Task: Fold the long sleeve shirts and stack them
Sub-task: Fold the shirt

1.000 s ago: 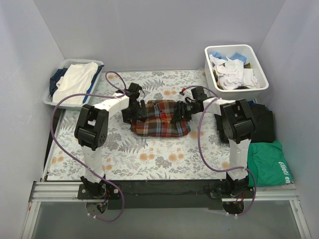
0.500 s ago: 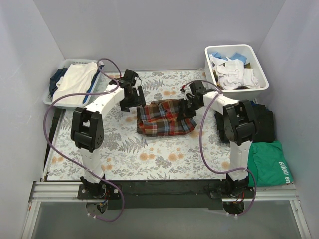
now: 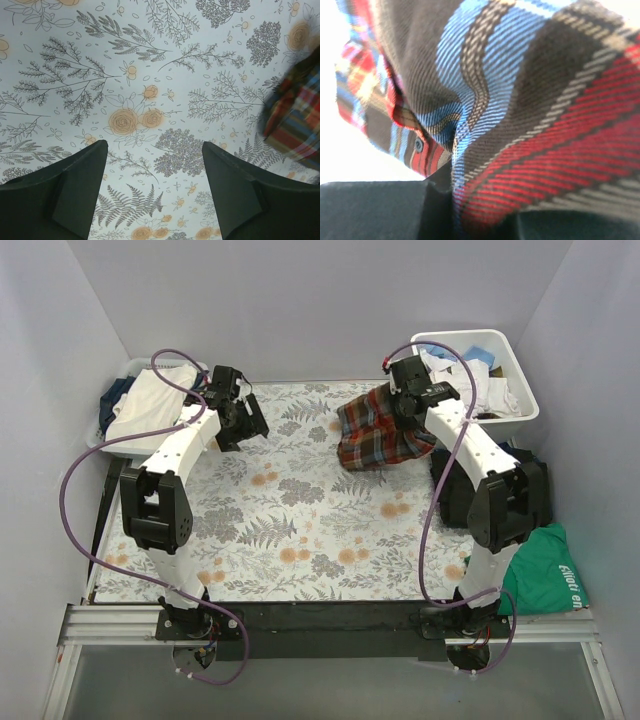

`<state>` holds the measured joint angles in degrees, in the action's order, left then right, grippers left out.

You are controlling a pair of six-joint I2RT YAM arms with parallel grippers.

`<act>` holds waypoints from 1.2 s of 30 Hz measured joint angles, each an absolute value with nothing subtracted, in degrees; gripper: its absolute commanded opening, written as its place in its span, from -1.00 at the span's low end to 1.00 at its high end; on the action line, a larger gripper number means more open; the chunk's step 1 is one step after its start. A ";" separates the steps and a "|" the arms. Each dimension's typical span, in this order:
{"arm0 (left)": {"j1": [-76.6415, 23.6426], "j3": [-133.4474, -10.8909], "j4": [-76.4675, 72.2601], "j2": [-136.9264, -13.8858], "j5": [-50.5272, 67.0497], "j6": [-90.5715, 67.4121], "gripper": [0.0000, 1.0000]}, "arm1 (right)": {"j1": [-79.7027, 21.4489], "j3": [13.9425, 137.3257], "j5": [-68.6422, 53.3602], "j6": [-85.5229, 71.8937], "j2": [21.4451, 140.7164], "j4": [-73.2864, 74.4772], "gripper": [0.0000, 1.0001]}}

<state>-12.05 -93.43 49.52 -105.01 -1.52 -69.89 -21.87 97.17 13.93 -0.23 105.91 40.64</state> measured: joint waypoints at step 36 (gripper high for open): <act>-3.92 -99.26 50.00 -110.50 1.96 -70.54 0.54 | -71.00 98.06 61.04 -5.37 124.40 46.83 0.97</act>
<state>-3.92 -99.26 50.00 -110.50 1.96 -70.54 -71.00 98.06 61.04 -5.37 124.40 46.83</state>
